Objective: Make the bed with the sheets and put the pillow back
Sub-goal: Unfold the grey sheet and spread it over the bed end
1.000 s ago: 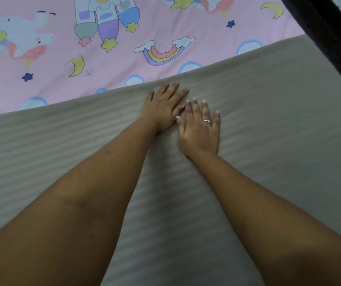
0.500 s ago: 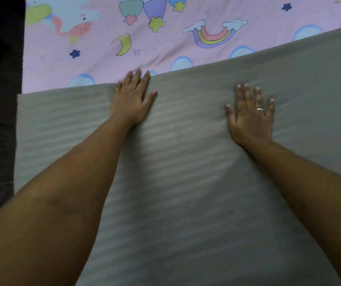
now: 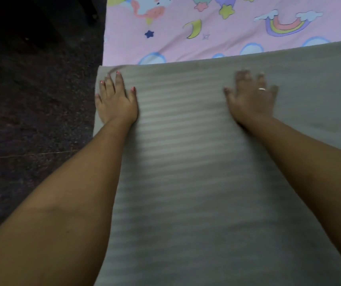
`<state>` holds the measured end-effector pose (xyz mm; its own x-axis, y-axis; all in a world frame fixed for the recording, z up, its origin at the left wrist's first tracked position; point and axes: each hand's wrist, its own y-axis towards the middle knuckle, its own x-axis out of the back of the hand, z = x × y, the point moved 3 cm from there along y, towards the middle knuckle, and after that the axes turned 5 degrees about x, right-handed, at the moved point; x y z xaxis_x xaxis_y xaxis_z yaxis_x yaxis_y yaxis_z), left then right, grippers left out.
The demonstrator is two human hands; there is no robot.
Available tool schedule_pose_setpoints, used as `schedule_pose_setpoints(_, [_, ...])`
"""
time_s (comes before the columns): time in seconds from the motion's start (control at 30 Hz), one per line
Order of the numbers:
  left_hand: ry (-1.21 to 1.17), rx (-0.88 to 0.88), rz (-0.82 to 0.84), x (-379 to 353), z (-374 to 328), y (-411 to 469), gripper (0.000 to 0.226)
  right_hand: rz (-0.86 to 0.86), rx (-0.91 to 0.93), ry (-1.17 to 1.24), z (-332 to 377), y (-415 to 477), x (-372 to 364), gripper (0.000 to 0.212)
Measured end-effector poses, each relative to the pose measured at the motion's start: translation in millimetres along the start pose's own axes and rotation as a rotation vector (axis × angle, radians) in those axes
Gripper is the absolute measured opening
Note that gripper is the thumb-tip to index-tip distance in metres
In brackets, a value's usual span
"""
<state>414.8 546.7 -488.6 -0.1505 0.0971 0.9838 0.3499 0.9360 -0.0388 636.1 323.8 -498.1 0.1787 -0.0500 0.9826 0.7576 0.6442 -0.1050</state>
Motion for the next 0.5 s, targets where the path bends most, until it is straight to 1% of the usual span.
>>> schedule_pose_setpoints(0.1, [-0.122, 0.022, -0.006, 5, 23, -13, 0.054, 0.036, 0.236, 0.02, 108, -18, -20, 0.063])
schedule_pose_setpoints(0.2, [-0.43, 0.01, -0.066, 13, 52, -34, 0.046, 0.015, 0.382, 0.114, 204, -60, -37, 0.059])
schedule_pose_setpoints(0.27, [-0.579, 0.082, -0.081, 16, 77, -51, 0.042, -0.014, 0.448, 0.153, 248, -87, -40, 0.057])
schedule_pose_setpoints(0.3, [-0.649, 0.144, -0.06, 14, 91, -60, 0.04, -0.008, 0.487, 0.148, 262, -97, -41, 0.056])
schedule_pose_setpoints(0.33, [-0.729, 0.219, -0.011, 12, 105, -71, 0.036, 0.01, 0.535, 0.122, 275, -106, -42, 0.057])
schedule_pose_setpoints(0.4, [-0.897, 0.358, 0.165, 8, 126, -100, 0.029, 0.067, 0.658, 0.019, 293, -120, -43, 0.058])
schedule_pose_setpoints(0.47, [-0.879, 0.477, 0.389, 5, 140, -138, 0.032, 0.145, 0.845, -0.09, 305, -130, -45, 0.056])
schedule_pose_setpoints(0.5, [-0.846, 0.538, 0.466, 4, 148, -158, 0.033, 0.192, 0.929, -0.108, 310, -133, -44, 0.056])
